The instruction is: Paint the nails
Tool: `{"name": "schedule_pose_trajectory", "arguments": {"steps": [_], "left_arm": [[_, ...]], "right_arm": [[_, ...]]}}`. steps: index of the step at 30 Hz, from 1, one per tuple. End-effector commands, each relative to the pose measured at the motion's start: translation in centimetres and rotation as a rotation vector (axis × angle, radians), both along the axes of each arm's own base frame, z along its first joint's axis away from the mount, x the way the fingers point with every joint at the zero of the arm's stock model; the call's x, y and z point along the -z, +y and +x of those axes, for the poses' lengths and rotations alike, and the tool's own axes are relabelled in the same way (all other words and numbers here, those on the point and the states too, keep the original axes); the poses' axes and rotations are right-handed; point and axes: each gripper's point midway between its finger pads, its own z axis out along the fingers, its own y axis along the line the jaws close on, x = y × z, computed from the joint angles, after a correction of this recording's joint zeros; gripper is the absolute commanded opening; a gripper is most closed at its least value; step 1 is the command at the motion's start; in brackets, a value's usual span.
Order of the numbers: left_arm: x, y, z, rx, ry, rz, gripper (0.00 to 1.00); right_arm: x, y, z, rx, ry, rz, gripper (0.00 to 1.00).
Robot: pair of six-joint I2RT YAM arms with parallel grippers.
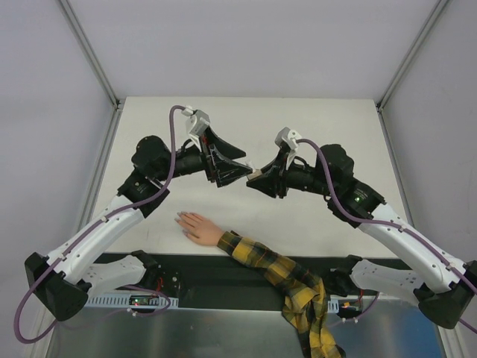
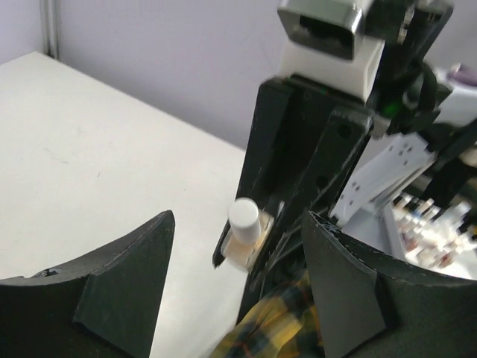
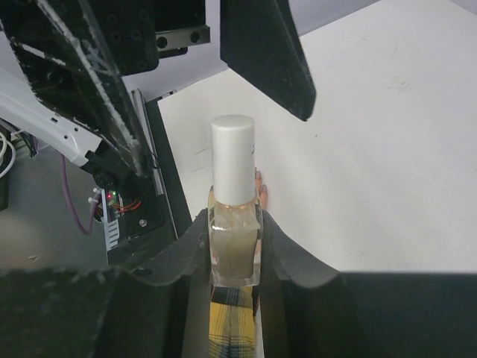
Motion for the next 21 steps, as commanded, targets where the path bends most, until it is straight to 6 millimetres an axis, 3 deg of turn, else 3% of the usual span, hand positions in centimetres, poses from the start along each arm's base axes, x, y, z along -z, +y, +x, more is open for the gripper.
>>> {"name": "schedule_pose_trajectory", "arguments": {"steps": [1, 10, 11, 21], "left_arm": [[-5.7, -0.6, -0.1, 0.033, -0.013, -0.249, 0.66], [-5.3, -1.6, -0.1, 0.095, 0.043, -0.260, 0.50], [-5.2, -1.6, -0.1, 0.097, 0.051, -0.258, 0.50], [-3.4, -2.1, 0.0, 0.083, 0.091, -0.195, 0.53]], "right_arm": [[-4.1, 0.1, 0.1, 0.021, -0.045, 0.110, 0.00], [-4.4, -0.4, 0.0, 0.035, -0.054, 0.119, 0.00], [-5.1, -0.4, 0.0, 0.034, -0.074, 0.141, 0.00], [-5.7, -0.5, 0.2, 0.049, -0.083, 0.149, 0.00]]}}
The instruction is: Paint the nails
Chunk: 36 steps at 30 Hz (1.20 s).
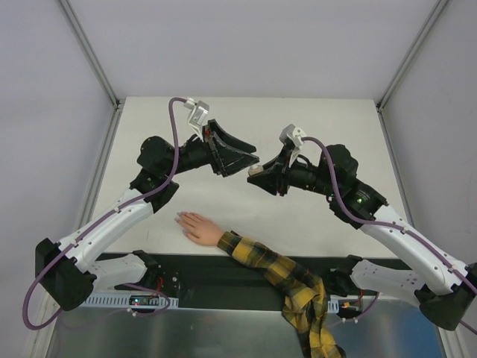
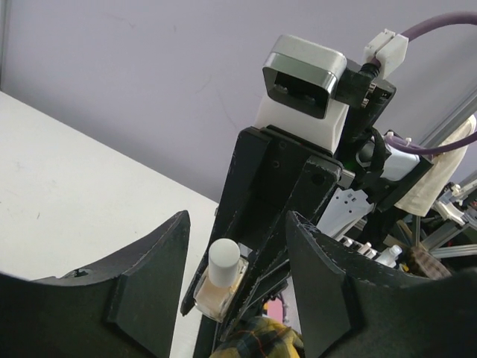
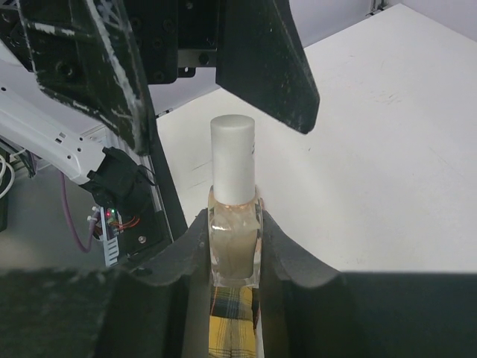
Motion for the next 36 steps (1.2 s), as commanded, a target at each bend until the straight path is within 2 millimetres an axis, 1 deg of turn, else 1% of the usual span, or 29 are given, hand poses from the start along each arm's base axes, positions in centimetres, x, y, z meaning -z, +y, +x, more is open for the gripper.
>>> {"name": "schedule_pose_trajectory", "arguments": {"steps": [1, 3, 4, 5, 7, 10, 12, 13, 14, 15, 16, 17, 18, 19, 20, 21, 22, 23, 24, 28, 29, 30, 31, 32, 33, 34, 35, 36], "left_arm": [[-0.3, -0.4, -0.9, 0.029, -0.026, 0.008, 0.49], [-0.4, -0.6, -1.2, 0.037, -0.035, 0.013, 0.47], [-0.7, -0.6, -1.2, 0.034, -0.043, 0.013, 0.45], [-0.4, -0.7, -1.1, 0.026, -0.042, 0.033, 0.40], [0.0, -1.1, -1.3, 0.030, -0.040, 0.057, 0.36], [0.2, -1.5, -1.1, 0.007, -0.041, 0.083, 0.27], [0.5, -1.5, -0.7, -0.040, -0.022, 0.098, 0.17], [0.5, -1.4, -0.2, -0.077, -0.027, 0.106, 0.12], [1.4, -1.3, 0.2, -0.116, 0.013, 0.145, 0.00], [1.5, -0.7, 2.2, -0.262, 0.047, 0.150, 0.00], [1.4, -0.9, 2.1, -0.314, 0.071, 0.157, 0.00], [1.7, -0.7, 2.6, -0.399, 0.127, 0.162, 0.00], [2.3, 1.3, 5.2, -0.637, 0.219, 0.170, 0.00], [2.1, 0.4, 4.1, -0.641, 0.280, 0.150, 0.00], [2.5, 0.1, 4.6, -0.680, 0.309, 0.161, 0.00], [1.1, 0.0, 4.6, -0.695, 0.317, 0.158, 0.00], [1.3, -0.2, 4.5, -0.721, 0.325, 0.182, 0.00], [1.8, -0.6, 4.8, -0.739, 0.337, 0.206, 0.00], [1.4, -0.6, 4.9, -0.740, 0.339, 0.201, 0.00], [2.1, -1.0, 4.7, -0.728, 0.362, 0.202, 0.00], [1.9, -1.1, 4.4, -0.706, 0.357, 0.200, 0.00], [1.9, -1.2, 4.2, -0.695, 0.352, 0.205, 0.04], [1.9, -1.2, 4.1, -0.686, 0.323, 0.215, 0.11], [0.7, -1.4, 3.6, -0.646, 0.286, 0.187, 0.25], [1.0, -1.5, 3.3, -0.629, 0.251, 0.192, 0.33], [0.6, -1.4, 3.1, -0.617, 0.193, 0.195, 0.41], [-1.3, -0.7, 2.6, -0.604, 0.164, 0.128, 0.56], [-0.6, -0.6, 2.3, -0.575, 0.147, 0.130, 0.62]], "right_arm": [[-4.3, -0.3, -0.2, 0.016, -0.079, 0.097, 0.00], [-4.3, -0.4, -0.1, 0.023, -0.082, 0.096, 0.00], [-4.4, -0.5, 0.1, 0.031, -0.084, 0.095, 0.00], [-4.4, -0.5, 0.1, 0.034, -0.085, 0.095, 0.00], [-4.4, -0.6, 0.4, 0.051, -0.090, 0.093, 0.00], [-4.3, -0.7, 0.9, 0.081, -0.100, 0.082, 0.00], [-4.2, -0.7, 1.1, 0.099, -0.108, 0.075, 0.00], [-4.3, -1.0, 1.8, 0.148, -0.120, 0.071, 0.00], [-3.8, -1.3, 2.0, 0.177, -0.136, 0.038, 0.00], [-3.6, -1.7, 2.9, 0.280, -0.152, 0.013, 0.00], [-3.4, -2.2, 3.6, 0.357, -0.171, -0.014, 0.00], [-3.3, -1.7, 3.1, 0.392, -0.215, -0.043, 0.00], [-3.3, -3.8, 5.1, 0.600, -0.234, -0.079, 0.00], [-3.5, -4.0, 5.4, 0.653, -0.258, -0.098, 0.00], [-3.4, -3.7, 5.3, 0.680, -0.287, -0.138, 0.00], [-3.7, -4.3, 5.8, 0.743, -0.295, -0.135, 0.00], [-4.1, -4.0, 5.8, 0.743, -0.297, -0.108, 0.00], [-3.9, -4.1, 5.7, 0.737, -0.294, -0.097, 0.00], [-4.0, -3.7, 5.4, 0.711, -0.297, -0.083, 0.00], [-4.5, -2.9, 4.7, 0.642, -0.309, -0.054, 0.00], [-4.5, -2.8, 4.6, 0.629, -0.312, -0.053, 0.00], [-4.6, -2.5, 4.1, 0.592, -0.317, -0.047, 0.00], [-4.4, -2.4, 3.9, 0.573, -0.319, -0.054, 0.00], [-4.5, -2.4, 3.9, 0.559, -0.319, -0.053, 0.00], [-4.4, -2.0, 3.4, 0.512, -0.318, -0.044, 0.00], [-4.4, -2.2, 3.1, 0.494, -0.308, -0.035, 0.00], [-4.4, -2.3, 3.2, 0.477, -0.300, -0.028, 0.00], [-4.3, -1.9, 2.7, 0.429, -0.294, -0.020, 0.00]]}}
